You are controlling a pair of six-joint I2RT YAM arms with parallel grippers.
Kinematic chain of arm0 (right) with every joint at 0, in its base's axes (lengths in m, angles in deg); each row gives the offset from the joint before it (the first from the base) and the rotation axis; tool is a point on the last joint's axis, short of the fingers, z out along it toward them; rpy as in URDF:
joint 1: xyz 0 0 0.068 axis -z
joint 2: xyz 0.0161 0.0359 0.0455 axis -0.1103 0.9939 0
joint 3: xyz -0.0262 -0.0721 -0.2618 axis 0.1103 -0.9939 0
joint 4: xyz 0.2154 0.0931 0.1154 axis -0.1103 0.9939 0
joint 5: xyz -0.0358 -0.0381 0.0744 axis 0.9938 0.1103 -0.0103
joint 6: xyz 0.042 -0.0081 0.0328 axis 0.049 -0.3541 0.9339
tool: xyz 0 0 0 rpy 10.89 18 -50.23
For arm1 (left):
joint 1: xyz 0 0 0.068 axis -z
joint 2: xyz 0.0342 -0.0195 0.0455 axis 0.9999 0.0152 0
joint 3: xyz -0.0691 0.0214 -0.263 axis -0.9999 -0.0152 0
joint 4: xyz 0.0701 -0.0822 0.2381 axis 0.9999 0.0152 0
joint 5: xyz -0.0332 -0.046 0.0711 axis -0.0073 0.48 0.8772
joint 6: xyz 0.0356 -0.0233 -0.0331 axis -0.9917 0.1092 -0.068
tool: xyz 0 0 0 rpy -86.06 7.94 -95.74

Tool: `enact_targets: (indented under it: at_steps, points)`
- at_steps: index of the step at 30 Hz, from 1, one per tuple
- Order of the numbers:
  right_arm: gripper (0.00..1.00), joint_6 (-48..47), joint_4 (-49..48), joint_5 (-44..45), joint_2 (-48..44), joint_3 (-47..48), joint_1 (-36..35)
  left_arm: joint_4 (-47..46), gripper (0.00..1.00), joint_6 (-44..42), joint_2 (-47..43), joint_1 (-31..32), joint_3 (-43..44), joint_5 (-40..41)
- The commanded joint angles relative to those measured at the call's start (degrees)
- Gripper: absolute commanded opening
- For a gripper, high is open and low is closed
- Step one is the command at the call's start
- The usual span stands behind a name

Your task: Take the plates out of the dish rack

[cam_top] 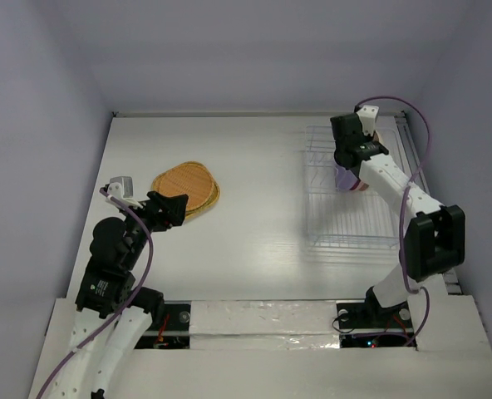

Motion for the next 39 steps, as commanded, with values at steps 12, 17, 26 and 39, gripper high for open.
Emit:
enact_targets:
  at_steps: [12,17,26,39]
  points:
    - [0.02,-5.2,6.7,6.9,2.1,8.0,-0.8,-3.3,0.76,-0.9,-0.1,0.2,-0.2,-0.8]
    - [0.0,-9.1,8.0,9.5,0.8,10.9,-2.5,-3.3,0.76,-0.9,-0.2,0.2,-0.2,-0.9]
    - [0.0,-11.5,11.9,12.0,-2.4,15.7,-5.2,-3.2,0.76,-0.9,-0.4,0.2,-0.2,-0.9]
    - [0.0,-6.8,2.4,-11.5,-13.4,9.8,-17.3,-3.3,0.75,-0.9,0.1,-0.4,-0.2,-0.8]
